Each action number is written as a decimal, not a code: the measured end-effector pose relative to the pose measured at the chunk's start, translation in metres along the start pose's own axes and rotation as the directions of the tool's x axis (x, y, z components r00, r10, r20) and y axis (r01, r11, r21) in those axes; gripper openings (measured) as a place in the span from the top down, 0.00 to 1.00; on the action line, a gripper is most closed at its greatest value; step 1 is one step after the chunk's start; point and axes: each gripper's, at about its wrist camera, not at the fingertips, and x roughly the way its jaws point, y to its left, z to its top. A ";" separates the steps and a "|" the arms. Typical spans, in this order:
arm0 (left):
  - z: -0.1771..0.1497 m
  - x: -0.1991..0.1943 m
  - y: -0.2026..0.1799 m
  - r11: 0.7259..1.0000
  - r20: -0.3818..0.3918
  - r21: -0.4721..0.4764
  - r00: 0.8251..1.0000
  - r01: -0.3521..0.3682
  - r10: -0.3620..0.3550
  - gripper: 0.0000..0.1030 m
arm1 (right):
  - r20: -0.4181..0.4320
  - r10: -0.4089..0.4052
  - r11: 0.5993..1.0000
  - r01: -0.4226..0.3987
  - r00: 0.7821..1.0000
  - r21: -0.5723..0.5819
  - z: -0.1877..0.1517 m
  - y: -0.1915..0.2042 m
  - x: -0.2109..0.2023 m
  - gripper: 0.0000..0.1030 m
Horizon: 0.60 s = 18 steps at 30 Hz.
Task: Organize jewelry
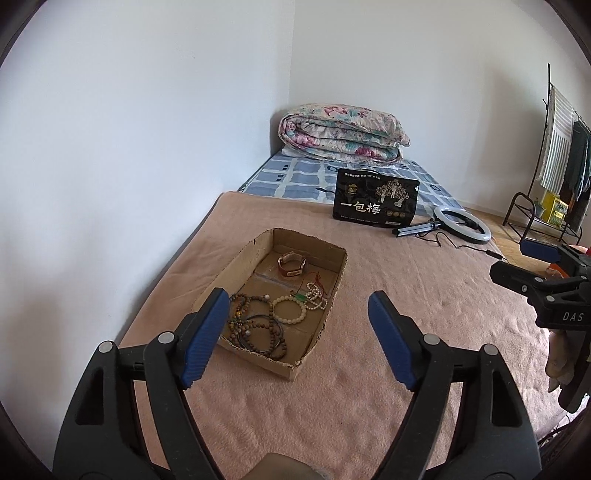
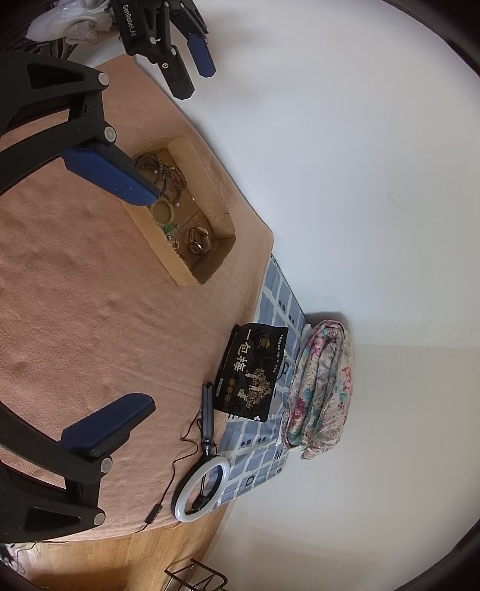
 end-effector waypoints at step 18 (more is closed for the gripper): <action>-0.015 0.003 -0.015 0.996 0.020 0.050 0.997 -0.075 0.074 0.00 | -0.016 -0.029 1.000 0.029 0.999 0.000 -0.028 -0.012 0.011 0.00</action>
